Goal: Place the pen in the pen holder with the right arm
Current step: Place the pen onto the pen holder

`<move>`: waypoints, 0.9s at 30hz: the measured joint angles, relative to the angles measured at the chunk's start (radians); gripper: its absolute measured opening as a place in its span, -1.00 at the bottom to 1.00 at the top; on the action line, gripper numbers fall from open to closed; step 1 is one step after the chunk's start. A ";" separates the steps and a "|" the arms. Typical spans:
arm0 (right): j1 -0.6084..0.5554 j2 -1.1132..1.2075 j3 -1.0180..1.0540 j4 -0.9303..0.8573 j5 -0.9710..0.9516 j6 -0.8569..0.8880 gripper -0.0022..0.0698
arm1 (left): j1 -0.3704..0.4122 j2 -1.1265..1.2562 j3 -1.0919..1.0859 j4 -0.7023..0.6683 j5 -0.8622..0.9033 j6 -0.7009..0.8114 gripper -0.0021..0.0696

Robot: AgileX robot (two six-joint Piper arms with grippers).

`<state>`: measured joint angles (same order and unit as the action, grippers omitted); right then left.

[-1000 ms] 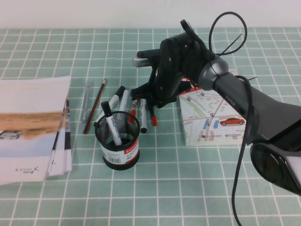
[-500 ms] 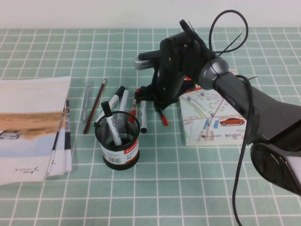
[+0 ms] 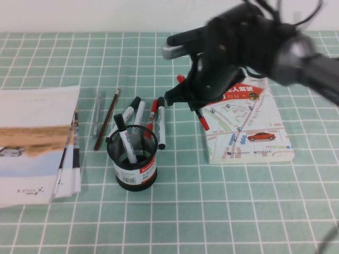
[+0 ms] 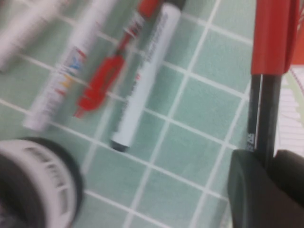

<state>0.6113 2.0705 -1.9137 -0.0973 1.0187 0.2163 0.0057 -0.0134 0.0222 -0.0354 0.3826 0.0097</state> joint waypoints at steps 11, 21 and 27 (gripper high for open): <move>0.027 -0.479 0.827 0.037 -1.054 0.016 -0.80 | 0.000 0.000 0.000 0.000 0.000 0.000 -0.95; 0.088 -0.476 1.084 -0.194 -1.730 0.135 -0.80 | 0.000 0.000 0.000 0.000 0.000 0.000 -0.95; 0.124 -0.363 1.066 -0.257 -1.902 0.150 -0.80 | 0.000 0.000 0.000 0.000 0.000 0.000 -0.95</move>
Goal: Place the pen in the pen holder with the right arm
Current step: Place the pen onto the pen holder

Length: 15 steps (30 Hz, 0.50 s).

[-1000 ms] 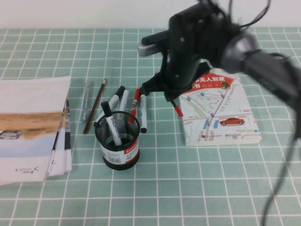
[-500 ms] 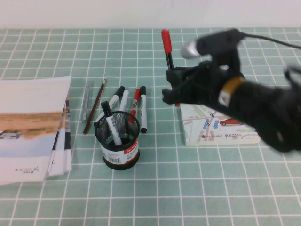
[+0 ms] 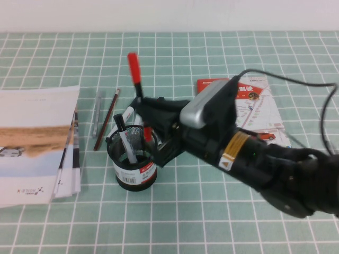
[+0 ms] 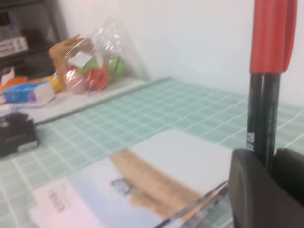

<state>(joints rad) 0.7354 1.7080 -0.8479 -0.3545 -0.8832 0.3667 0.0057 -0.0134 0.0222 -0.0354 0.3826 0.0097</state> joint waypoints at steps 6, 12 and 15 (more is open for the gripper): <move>0.018 0.111 -0.053 -0.042 -0.018 0.004 -0.80 | 0.000 0.000 0.000 0.000 0.000 0.000 -0.95; 0.022 0.172 -0.101 -0.061 -0.006 0.006 -0.80 | 0.000 0.000 0.000 0.000 0.000 0.000 -0.95; 0.022 0.195 -0.116 -0.063 0.013 0.006 -0.80 | 0.000 0.000 0.000 0.000 0.000 0.000 -0.95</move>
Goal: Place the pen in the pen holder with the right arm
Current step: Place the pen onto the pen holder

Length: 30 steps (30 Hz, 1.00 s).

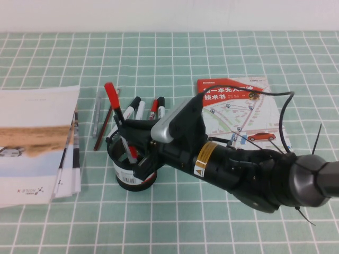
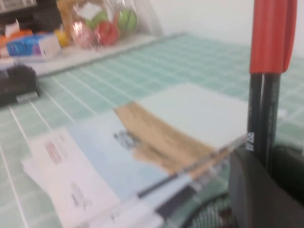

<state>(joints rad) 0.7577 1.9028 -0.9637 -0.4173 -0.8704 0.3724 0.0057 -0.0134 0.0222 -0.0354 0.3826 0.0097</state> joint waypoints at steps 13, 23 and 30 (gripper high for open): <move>0.000 0.033 -0.006 0.041 0.094 0.000 -0.33 | 0.000 0.000 0.000 0.000 0.000 0.000 -0.95; 0.000 -0.069 -0.006 0.014 0.224 0.039 -0.31 | 0.000 0.000 0.000 0.000 0.000 0.000 -0.95; 0.000 -0.361 0.002 -0.268 0.616 0.298 -0.89 | 0.000 0.000 0.000 0.000 0.000 0.000 -0.95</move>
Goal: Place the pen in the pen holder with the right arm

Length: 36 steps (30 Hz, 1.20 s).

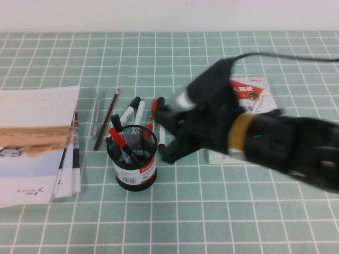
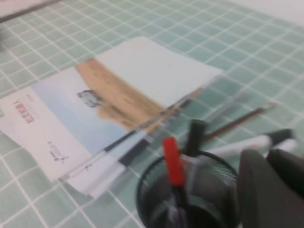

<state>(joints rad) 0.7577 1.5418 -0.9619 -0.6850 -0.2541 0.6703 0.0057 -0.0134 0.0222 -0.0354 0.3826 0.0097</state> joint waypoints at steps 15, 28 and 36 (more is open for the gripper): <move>0.000 -0.587 0.439 -0.135 0.210 0.172 -0.99 | 0.000 0.000 0.000 0.000 0.000 0.000 -0.95; -0.015 -0.693 0.577 -0.065 0.381 0.174 -0.99 | 0.000 0.000 0.000 0.000 0.000 0.000 -0.95; -0.384 -0.956 0.730 -0.052 0.330 0.174 -0.99 | 0.000 0.000 0.000 0.000 0.000 0.000 -0.95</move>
<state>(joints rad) 0.3740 0.5862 -0.2320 -0.7366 0.0757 0.8440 0.0057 -0.0134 0.0222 -0.0354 0.3826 0.0097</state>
